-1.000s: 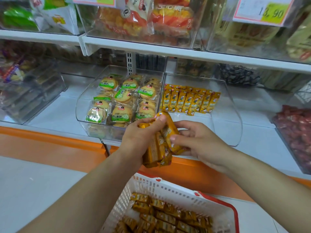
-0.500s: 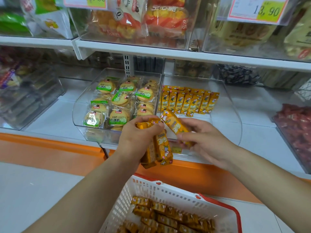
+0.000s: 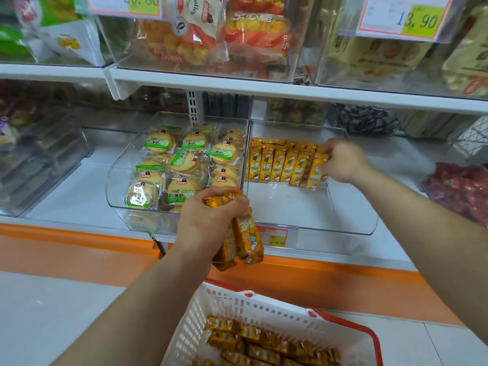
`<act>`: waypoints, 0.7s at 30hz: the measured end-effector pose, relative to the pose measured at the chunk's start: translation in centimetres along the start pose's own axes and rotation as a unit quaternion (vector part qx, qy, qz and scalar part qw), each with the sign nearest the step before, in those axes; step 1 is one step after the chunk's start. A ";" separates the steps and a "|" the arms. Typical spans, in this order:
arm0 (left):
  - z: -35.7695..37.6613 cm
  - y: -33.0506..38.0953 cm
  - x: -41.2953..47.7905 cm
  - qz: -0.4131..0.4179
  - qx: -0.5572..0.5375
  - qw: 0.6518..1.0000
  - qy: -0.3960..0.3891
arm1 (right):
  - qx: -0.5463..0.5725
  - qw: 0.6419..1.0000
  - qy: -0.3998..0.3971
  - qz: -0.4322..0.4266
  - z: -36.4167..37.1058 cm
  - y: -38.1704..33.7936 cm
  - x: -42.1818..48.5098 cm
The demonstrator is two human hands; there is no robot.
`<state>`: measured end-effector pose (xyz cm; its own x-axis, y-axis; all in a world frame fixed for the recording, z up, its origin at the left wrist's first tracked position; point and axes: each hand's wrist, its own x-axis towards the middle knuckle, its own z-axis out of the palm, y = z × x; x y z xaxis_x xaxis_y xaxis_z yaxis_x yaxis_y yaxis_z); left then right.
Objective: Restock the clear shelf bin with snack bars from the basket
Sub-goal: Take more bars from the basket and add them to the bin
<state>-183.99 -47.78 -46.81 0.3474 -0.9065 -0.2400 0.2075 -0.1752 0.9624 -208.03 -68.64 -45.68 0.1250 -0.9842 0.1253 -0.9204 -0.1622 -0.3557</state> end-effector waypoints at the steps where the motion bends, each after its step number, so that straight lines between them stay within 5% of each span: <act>1: 0.0 0.0 0.1 0.002 0.002 1.000 0.002 | -0.021 1.000 -0.003 -0.002 0.4 -0.1 0.9; 9: 0.1 -0.5 0.9 0.009 0.004 1.000 -0.001 | 0.004 0.998 0.014 0.067 3.4 0.3 3.7; 17: 0.3 -0.6 0.6 0.009 0.002 1.000 -0.007 | -0.027 1.000 0.002 -0.011 0.3 -1.9 -1.9; 21: 0.8 -0.5 -0.1 0.011 -0.006 1.000 -0.025 | 0.217 0.967 -0.115 -0.068 -2.0 -4.1 -10.0</act>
<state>-184.87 -47.91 -47.21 0.3065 -0.9279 -0.2122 0.2123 -0.1507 0.9655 -206.26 -57.95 -43.63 0.3595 -0.9331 0.0071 -0.6537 -0.2572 -0.7117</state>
